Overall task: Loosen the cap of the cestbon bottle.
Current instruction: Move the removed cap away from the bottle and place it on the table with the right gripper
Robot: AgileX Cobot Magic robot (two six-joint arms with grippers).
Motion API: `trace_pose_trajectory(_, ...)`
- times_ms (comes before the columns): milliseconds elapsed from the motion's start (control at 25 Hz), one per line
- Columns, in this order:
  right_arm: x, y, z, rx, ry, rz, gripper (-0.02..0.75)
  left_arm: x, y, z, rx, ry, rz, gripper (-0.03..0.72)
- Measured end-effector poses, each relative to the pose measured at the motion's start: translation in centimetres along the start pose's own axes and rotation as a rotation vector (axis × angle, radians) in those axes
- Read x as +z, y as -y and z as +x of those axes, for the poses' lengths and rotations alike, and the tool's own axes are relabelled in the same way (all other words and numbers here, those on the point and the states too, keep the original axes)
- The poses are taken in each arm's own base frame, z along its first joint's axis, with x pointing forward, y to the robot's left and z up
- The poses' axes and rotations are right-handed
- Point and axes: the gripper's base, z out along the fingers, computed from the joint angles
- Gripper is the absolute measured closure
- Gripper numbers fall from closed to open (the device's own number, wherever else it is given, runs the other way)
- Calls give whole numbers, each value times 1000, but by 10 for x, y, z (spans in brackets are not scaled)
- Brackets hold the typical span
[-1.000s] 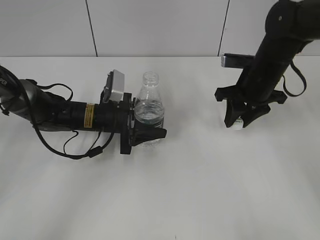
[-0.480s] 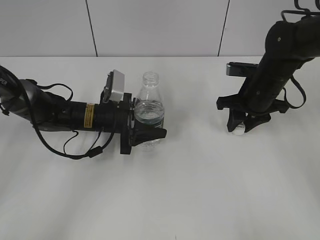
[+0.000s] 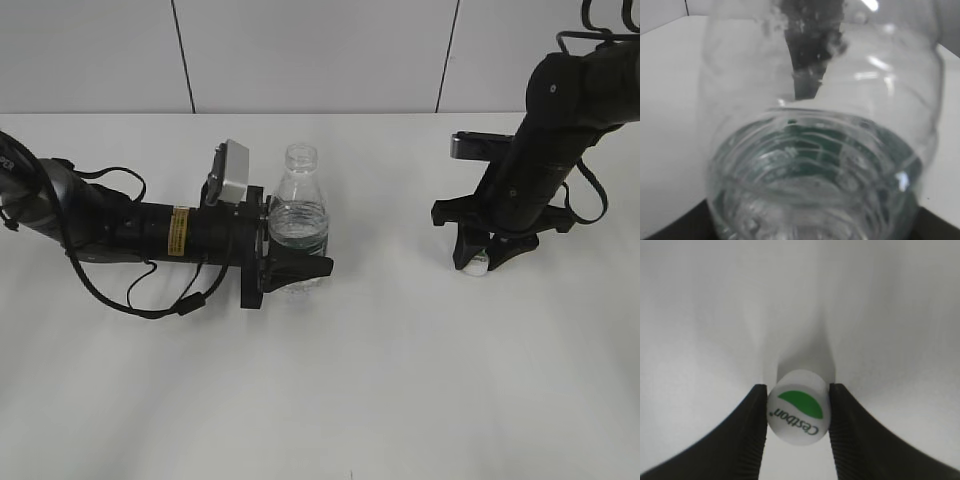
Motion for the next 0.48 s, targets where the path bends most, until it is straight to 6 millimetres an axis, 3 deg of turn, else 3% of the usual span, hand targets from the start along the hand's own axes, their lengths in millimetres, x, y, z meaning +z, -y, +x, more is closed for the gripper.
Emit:
trace_pose_trajectory(240,0,0,-1,-2,6,2,422,0,0,0,0,0,0,281)
trace_pose_trajectory(480,0,0,-1,-2,6,2,202,0,0,0,0,0,0,281)
